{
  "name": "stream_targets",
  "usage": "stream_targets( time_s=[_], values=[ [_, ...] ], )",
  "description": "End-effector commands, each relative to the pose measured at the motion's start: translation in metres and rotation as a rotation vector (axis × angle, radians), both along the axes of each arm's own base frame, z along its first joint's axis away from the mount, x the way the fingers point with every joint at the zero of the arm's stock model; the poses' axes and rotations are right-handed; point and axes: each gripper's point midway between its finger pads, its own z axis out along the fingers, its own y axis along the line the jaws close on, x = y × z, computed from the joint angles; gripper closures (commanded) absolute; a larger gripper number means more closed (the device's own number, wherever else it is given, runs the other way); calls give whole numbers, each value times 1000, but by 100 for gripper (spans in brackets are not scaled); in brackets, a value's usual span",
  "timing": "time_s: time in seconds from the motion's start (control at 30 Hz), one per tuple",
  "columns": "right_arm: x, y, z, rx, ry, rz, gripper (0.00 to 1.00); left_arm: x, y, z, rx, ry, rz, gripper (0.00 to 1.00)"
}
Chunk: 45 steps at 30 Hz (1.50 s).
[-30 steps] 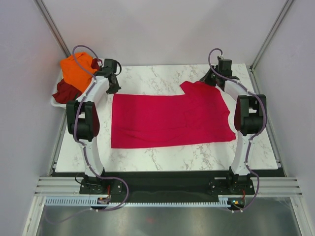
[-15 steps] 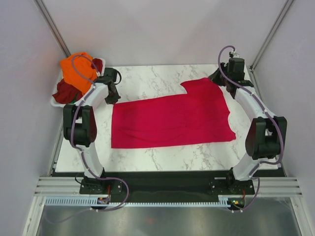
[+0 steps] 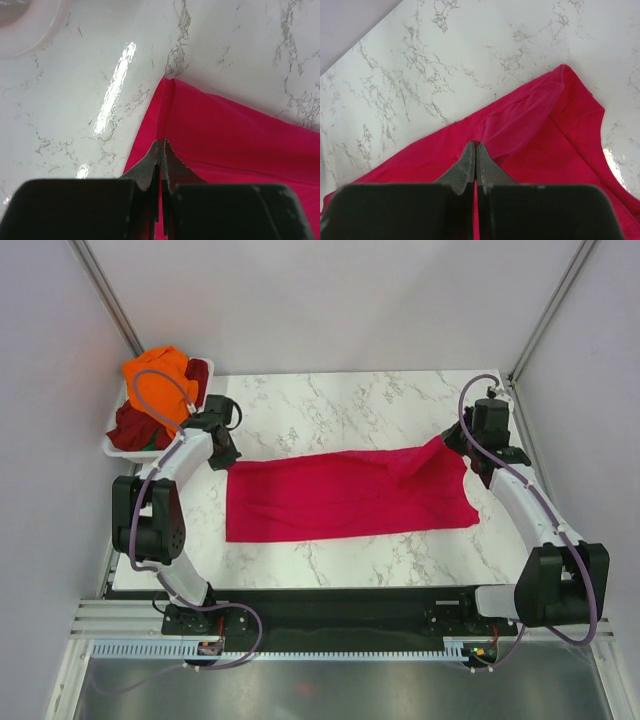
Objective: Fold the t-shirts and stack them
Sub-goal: Fold the tshirt
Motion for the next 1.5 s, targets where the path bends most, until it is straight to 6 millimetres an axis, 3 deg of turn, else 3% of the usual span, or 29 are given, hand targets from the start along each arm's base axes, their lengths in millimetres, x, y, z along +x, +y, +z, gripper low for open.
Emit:
stream_targets(
  time_s=[0.0, 0.3, 0.63, 0.73, 1.0, 1.1, 1.23, 1.33, 1.43, 1.47],
  values=[
    [-13, -9, 11, -6, -33, -54, 100, 1, 0, 18, -14, -78, 35, 98],
    [-45, -15, -4, -18, 9, -74, 100, -16, 6, 18, 5, -77, 48, 98],
    [-63, -30, -16, -34, 78, -145, 100, -31, 8, 12, 14, -62, 58, 98],
    [-64, -32, -8, -42, 70, -139, 100, -32, 7, 20, 12, -85, 55, 98],
    [-71, -37, 35, -81, -5, -133, 100, -30, 9, 42, 24, -134, 37, 98],
    [-77, -38, 33, -81, -1, -143, 100, -33, 10, 42, 28, -134, 41, 98],
    [-83, -44, 1, -99, 87, -172, 100, -42, 7, 24, 12, -78, 44, 98],
    [-93, -47, -40, -98, 194, -207, 100, -59, 3, 1, -16, -12, 54, 98],
    [-106, -63, -74, -90, 288, -286, 82, -78, 1, -16, -39, 42, 68, 92],
    [-113, -66, -85, -84, 317, -307, 62, -83, -1, -18, -49, 50, 68, 80]
  ],
)
